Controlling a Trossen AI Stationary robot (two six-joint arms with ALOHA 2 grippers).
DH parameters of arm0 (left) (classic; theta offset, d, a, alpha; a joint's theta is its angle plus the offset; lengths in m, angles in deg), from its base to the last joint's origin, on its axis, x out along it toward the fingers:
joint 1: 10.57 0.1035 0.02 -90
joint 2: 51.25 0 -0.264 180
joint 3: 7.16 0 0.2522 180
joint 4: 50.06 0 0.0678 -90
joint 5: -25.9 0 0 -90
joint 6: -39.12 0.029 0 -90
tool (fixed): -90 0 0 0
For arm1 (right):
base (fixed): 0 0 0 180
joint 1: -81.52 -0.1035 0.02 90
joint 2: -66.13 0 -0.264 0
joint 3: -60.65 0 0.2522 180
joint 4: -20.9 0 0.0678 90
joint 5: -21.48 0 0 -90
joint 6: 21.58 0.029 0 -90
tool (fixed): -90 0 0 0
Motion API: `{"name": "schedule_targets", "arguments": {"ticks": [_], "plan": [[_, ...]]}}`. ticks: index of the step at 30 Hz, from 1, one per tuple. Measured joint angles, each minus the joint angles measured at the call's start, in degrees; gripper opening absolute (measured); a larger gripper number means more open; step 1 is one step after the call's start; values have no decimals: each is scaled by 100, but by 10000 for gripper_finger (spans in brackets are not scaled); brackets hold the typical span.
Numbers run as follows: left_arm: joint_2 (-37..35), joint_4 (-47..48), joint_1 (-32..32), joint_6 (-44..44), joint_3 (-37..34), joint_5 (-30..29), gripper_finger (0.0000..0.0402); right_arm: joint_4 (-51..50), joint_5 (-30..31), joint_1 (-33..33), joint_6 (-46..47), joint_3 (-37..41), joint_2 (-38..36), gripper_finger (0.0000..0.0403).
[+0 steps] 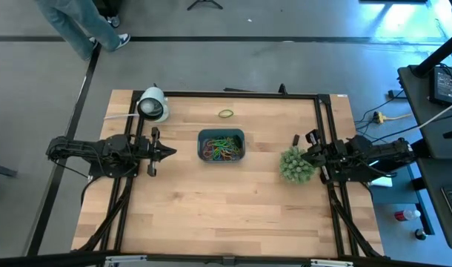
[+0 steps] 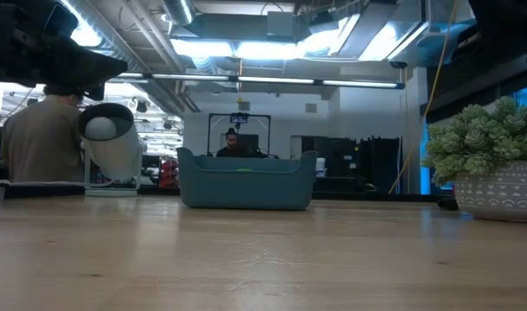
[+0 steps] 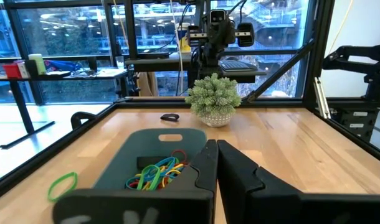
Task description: Pick and place rubber bands into bin
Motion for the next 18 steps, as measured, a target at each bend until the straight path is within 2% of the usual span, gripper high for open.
{"name": "schedule_targets", "arguments": {"ticks": [18], "plan": [[0,0,0,3,0,0,7,0,2,0,2,4,0,21]]}}
